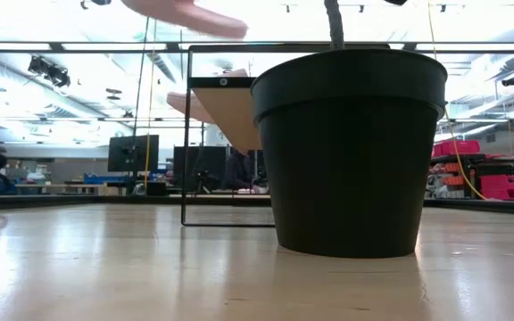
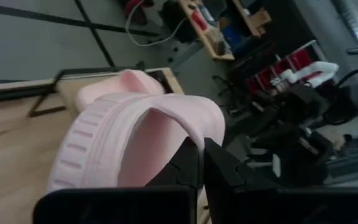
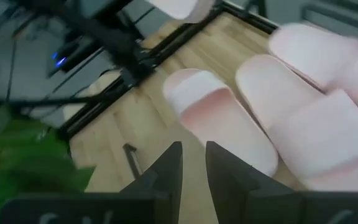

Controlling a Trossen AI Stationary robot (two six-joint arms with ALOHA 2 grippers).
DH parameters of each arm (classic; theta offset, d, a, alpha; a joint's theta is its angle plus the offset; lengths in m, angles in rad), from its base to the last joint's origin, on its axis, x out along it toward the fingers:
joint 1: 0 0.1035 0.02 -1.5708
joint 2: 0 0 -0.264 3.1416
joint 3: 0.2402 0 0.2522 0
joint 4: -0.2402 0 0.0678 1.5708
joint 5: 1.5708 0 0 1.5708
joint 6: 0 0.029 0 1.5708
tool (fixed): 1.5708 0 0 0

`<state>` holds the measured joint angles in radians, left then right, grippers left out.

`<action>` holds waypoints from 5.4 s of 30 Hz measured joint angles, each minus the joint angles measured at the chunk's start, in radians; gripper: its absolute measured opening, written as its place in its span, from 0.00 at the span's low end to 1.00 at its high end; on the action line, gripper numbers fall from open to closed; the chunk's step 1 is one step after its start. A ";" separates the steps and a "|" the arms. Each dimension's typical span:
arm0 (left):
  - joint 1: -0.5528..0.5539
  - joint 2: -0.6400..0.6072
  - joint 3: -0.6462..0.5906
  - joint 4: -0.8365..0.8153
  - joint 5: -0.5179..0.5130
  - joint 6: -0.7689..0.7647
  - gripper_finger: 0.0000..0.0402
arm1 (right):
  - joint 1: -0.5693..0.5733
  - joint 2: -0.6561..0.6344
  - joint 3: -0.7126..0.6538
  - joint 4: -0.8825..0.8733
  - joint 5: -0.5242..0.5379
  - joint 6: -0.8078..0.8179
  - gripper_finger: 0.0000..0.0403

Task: Pick and place slides into the shelf
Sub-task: Put the pink slide on the shelf

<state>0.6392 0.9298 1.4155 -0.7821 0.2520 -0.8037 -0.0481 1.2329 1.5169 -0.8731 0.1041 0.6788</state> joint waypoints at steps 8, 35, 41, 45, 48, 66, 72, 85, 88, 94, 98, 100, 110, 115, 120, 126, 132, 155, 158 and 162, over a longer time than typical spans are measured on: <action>-0.208 0.056 0.000 0.030 -0.158 -0.132 0.03 | 0.105 -0.032 0.000 0.053 -0.087 -0.235 0.19; -0.868 0.229 0.001 0.025 -0.777 -0.757 0.03 | 0.287 -0.123 0.000 -0.080 0.101 -0.317 0.19; -0.902 0.259 0.001 0.024 -0.792 -0.782 0.03 | 0.287 -0.190 0.000 -0.145 0.109 -0.330 0.19; -0.908 0.267 0.001 0.019 -0.791 -0.799 0.03 | 0.287 -0.255 0.000 -0.204 0.109 -0.332 0.19; -0.908 0.270 0.001 0.015 -0.788 -0.812 0.03 | 0.287 -0.297 0.000 -0.211 0.109 -0.332 0.19; -0.908 0.376 0.000 0.007 -0.811 -0.777 0.03 | 0.287 -0.323 -0.002 -0.237 0.166 -0.295 0.19; -0.919 0.376 0.000 -0.014 -0.872 -0.733 0.03 | 0.287 -0.297 -0.002 -0.236 0.165 -0.223 0.19; -0.936 0.376 0.000 -0.083 -0.908 -0.649 0.03 | 0.286 -0.212 -0.002 -0.230 0.205 -0.092 0.19; -0.936 0.376 0.000 -0.082 -0.890 -0.624 0.03 | 0.286 -0.197 -0.002 -0.230 0.212 -0.077 0.19; -0.933 0.376 0.000 -0.050 -0.841 -0.697 0.03 | 0.286 -0.192 -0.002 -0.230 0.212 -0.161 0.19; -0.925 0.376 0.000 -0.052 -0.823 -0.817 0.03 | 0.286 -0.199 -0.002 -0.235 0.211 -0.265 0.19; -0.916 0.376 0.000 -0.054 -0.805 -0.870 0.03 | 0.287 -0.202 -0.002 -0.248 0.209 -0.310 0.19; -0.865 0.377 0.002 -0.120 -0.748 -1.000 0.03 | 0.287 -0.248 -0.002 -0.316 0.190 -0.471 0.19; -0.860 0.378 0.002 -0.122 -0.726 -1.044 0.03 | 0.287 -0.265 -0.002 -0.316 0.184 -0.518 0.19; -0.844 0.379 0.002 -0.117 -0.710 -1.052 0.03 | 0.287 -0.263 -0.002 -0.316 0.183 -0.525 0.19; -0.810 0.383 0.002 -0.070 -0.674 -1.041 0.03 | 0.287 -0.263 -0.002 -0.315 0.183 -0.535 0.19; -0.804 0.420 0.000 0.006 -0.656 -1.059 0.03 | 0.287 -0.262 -0.002 -0.314 0.183 -0.544 0.19; -0.835 0.497 0.000 -0.004 -0.622 -1.162 0.02 | 0.287 -0.262 -0.002 -0.316 0.183 -0.546 0.19; -0.835 0.497 0.000 -0.032 -0.625 -1.187 0.06 | 0.287 -0.262 -0.002 -0.316 0.183 -0.544 0.19; -0.835 0.497 0.000 -0.031 -0.629 -1.178 0.14 | 0.287 -0.262 -0.002 -0.316 0.183 -0.534 0.19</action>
<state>-0.1959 1.4265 1.4158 -0.8129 -0.3768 -1.9816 0.2386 0.9707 1.5150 -1.1892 0.2874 0.1450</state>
